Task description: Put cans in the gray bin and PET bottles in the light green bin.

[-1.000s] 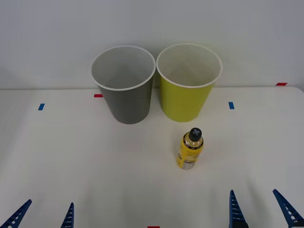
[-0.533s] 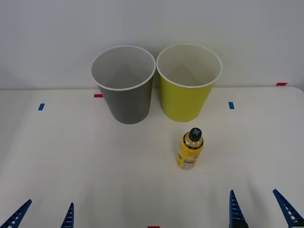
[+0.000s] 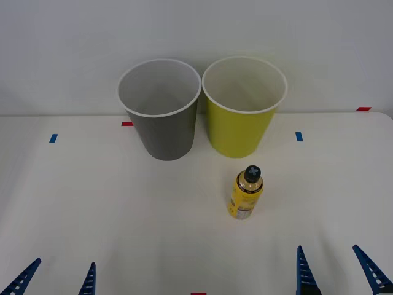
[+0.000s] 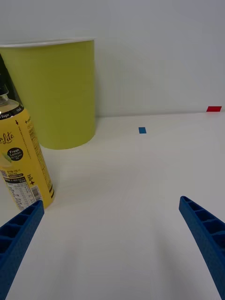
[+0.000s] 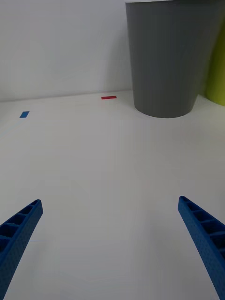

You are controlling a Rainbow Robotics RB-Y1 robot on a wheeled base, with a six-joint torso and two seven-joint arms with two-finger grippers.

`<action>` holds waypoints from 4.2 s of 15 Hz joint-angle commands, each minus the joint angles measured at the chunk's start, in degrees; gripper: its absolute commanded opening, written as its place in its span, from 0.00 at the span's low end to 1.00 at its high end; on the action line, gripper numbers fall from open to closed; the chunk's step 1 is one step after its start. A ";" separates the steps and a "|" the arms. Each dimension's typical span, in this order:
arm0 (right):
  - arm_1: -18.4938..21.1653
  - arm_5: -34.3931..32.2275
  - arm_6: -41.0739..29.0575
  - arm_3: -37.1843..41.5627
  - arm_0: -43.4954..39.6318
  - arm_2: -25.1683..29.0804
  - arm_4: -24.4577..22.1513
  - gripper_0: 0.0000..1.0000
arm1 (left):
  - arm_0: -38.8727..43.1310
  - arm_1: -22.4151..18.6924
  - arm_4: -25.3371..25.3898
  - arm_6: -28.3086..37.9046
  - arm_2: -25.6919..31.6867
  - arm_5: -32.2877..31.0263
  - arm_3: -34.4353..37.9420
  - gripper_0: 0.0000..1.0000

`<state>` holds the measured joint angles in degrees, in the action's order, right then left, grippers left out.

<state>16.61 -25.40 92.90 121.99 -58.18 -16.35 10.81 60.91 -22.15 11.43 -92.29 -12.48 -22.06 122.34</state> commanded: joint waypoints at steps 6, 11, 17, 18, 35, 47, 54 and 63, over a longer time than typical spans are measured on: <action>-1.58 -1.41 0.35 -2.81 1.06 -0.09 -1.49 1.00 | 0.00 0.00 0.00 0.00 0.00 0.00 0.00 1.00; 5.45 -2.64 1.67 -2.72 1.06 -1.58 -2.90 1.00 | 0.00 0.00 0.00 0.00 0.00 0.00 0.00 1.00; 16.52 -5.10 2.64 -4.39 8.44 -6.33 -1.85 1.00 | 0.00 0.00 0.00 0.00 0.00 0.00 0.00 1.00; 16.96 -6.86 2.64 -6.06 10.11 -6.77 -1.76 1.00 | 0.00 0.00 0.00 0.00 0.00 0.00 0.00 1.00; 12.48 -6.50 3.17 -16.79 29.36 -11.34 -0.09 1.00 | 0.00 0.00 0.00 0.00 0.00 0.00 0.00 1.00; 7.30 4.39 2.38 -16.88 37.44 -10.81 3.25 1.00 | 0.00 0.00 0.00 0.00 0.00 0.00 0.00 1.00; 6.06 7.65 2.64 -16.88 40.61 -10.28 4.75 1.00 | 0.00 0.00 0.00 0.00 0.00 0.00 0.00 1.00; 5.71 8.53 4.57 -16.88 41.40 -10.28 4.48 0.00 | 0.00 0.00 0.00 0.00 0.00 0.00 0.00 1.00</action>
<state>22.24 -16.91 97.18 105.11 -16.86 -26.61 15.33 60.91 -22.15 11.43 -92.28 -12.48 -22.06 122.34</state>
